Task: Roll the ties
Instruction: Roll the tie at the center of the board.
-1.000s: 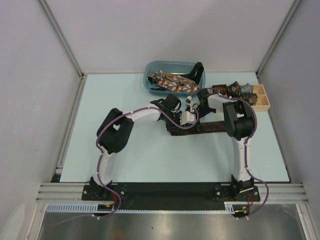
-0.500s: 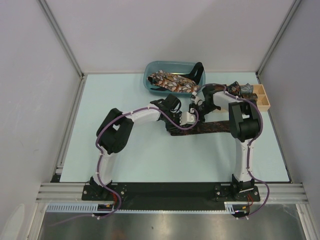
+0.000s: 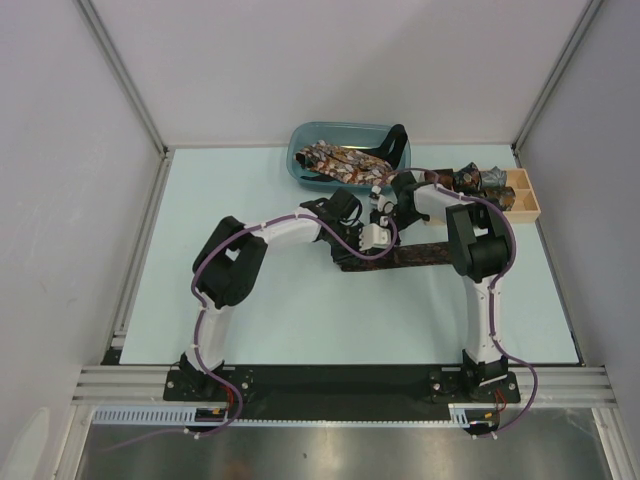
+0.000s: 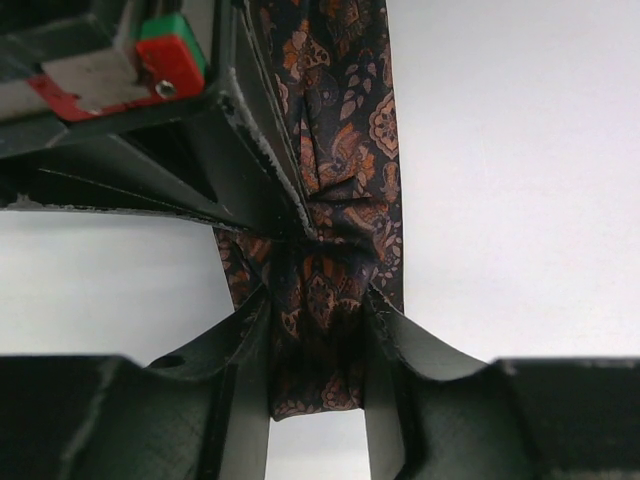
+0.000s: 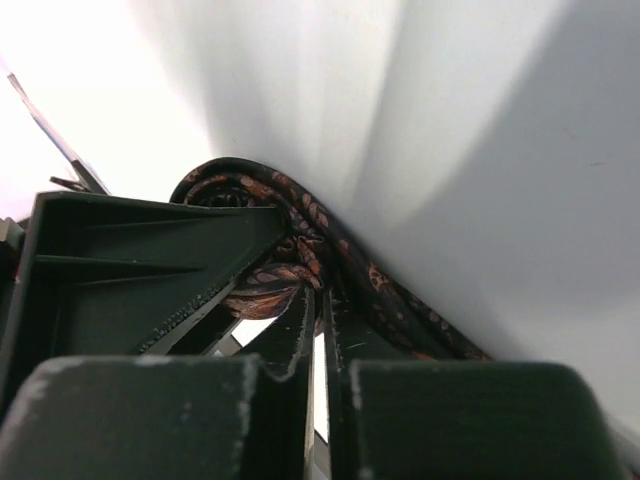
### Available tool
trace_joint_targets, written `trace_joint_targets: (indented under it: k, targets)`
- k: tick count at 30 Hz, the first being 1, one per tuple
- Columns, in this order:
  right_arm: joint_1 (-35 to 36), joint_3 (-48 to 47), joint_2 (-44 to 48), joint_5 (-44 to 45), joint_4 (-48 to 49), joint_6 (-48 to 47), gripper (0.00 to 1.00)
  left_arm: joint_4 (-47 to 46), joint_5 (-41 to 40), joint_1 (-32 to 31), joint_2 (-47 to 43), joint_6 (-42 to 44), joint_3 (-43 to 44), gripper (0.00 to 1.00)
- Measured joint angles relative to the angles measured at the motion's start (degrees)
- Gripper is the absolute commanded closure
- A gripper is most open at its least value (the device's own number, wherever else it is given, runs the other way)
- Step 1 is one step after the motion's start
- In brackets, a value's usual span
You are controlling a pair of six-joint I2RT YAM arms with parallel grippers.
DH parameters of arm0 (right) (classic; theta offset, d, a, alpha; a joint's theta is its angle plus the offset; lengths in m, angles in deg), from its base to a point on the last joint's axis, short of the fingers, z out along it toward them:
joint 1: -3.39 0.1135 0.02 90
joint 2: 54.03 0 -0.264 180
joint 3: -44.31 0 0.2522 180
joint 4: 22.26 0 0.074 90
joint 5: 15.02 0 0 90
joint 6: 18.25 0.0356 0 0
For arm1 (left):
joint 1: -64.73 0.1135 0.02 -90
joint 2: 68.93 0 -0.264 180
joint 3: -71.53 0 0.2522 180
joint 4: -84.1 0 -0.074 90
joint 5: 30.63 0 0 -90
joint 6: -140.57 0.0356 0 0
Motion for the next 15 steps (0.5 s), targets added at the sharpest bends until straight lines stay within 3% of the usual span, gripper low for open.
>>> trace_joint_targets:
  k: [6, 15]
  targets:
    - [0.8, -0.3, 0.0, 1.6, -0.7, -1.0, 1.00, 0.9, 1.6, 1.6, -1.2, -1.4, -1.3, 0.30]
    - [0.8, -0.8, 0.0, 2.4, -1.8, -1.8, 1.00, 2.3, 3.0, 4.8, -4.5, -3.4, -3.8, 0.25]
